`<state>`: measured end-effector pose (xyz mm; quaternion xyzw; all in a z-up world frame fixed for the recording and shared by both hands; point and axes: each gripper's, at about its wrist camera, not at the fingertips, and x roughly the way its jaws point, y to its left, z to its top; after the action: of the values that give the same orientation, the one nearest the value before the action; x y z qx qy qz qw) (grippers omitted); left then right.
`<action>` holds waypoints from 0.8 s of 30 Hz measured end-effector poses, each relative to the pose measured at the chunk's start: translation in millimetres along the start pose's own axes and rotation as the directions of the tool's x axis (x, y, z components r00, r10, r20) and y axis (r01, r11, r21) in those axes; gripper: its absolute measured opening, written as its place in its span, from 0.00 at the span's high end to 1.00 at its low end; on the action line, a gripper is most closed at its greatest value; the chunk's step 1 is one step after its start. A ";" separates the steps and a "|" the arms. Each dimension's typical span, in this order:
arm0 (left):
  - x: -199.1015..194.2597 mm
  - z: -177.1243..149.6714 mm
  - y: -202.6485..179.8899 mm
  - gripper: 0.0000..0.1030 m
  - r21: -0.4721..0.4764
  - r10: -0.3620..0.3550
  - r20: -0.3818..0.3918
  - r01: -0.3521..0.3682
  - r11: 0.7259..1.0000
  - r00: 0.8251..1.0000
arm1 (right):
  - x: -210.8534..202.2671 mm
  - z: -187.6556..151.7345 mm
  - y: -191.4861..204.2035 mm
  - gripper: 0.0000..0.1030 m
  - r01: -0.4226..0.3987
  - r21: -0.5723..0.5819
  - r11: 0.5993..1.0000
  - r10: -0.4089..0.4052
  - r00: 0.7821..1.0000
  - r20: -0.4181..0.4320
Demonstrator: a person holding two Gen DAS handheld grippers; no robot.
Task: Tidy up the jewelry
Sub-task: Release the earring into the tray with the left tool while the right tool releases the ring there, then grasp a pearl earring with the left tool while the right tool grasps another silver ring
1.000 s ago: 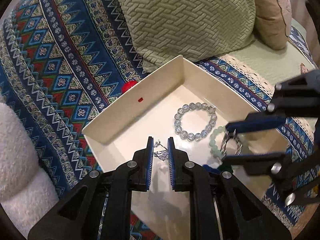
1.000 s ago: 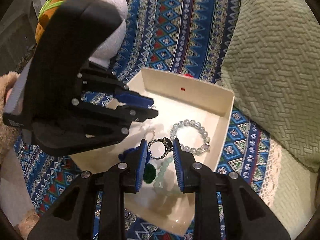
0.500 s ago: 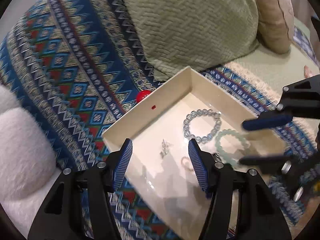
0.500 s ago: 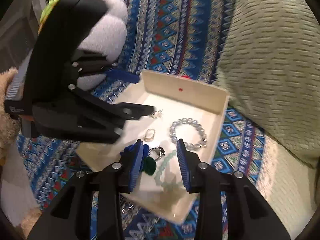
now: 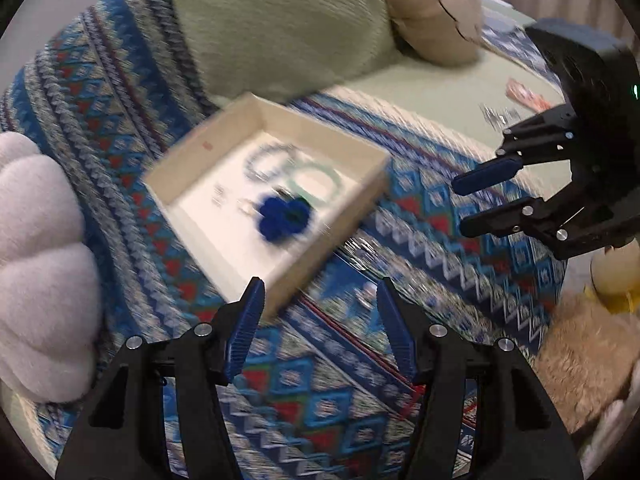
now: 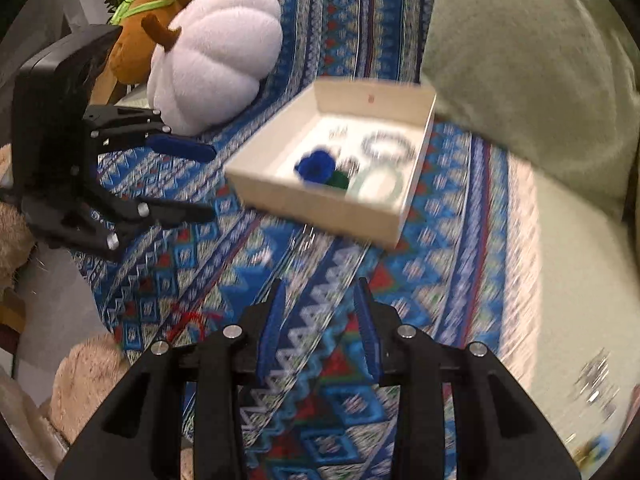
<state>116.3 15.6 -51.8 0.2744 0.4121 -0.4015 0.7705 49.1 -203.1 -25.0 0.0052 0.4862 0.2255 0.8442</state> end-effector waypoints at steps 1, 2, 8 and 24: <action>6.1 -2.9 -4.2 0.43 -0.003 -0.002 -0.007 0.002 1.000 1.000 | 4.4 -5.2 2.4 0.62 -0.006 0.014 1.000 0.006 1.000 -0.002; 13.8 -5.5 -8.1 0.43 -0.012 -0.010 -0.015 0.010 1.000 1.000 | 6.8 -7.1 2.8 0.60 -0.009 0.024 1.000 0.009 1.000 -0.002; 45.4 -11.0 -22.3 0.43 -0.012 -0.021 -0.046 0.021 1.000 0.999 | 31.4 1.7 4.7 0.60 -0.023 0.032 0.999 0.023 1.000 -0.001; 60.8 -8.6 -8.5 0.82 -0.112 -0.117 -0.037 0.113 0.987 0.992 | 86.6 38.5 8.9 0.75 0.002 -0.076 0.997 -0.006 0.999 -0.050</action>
<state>126.1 -6.2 -109.0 0.2161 0.4652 -0.4161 0.7508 114.3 -153.6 -73.5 -0.0337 0.4984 0.2420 0.8318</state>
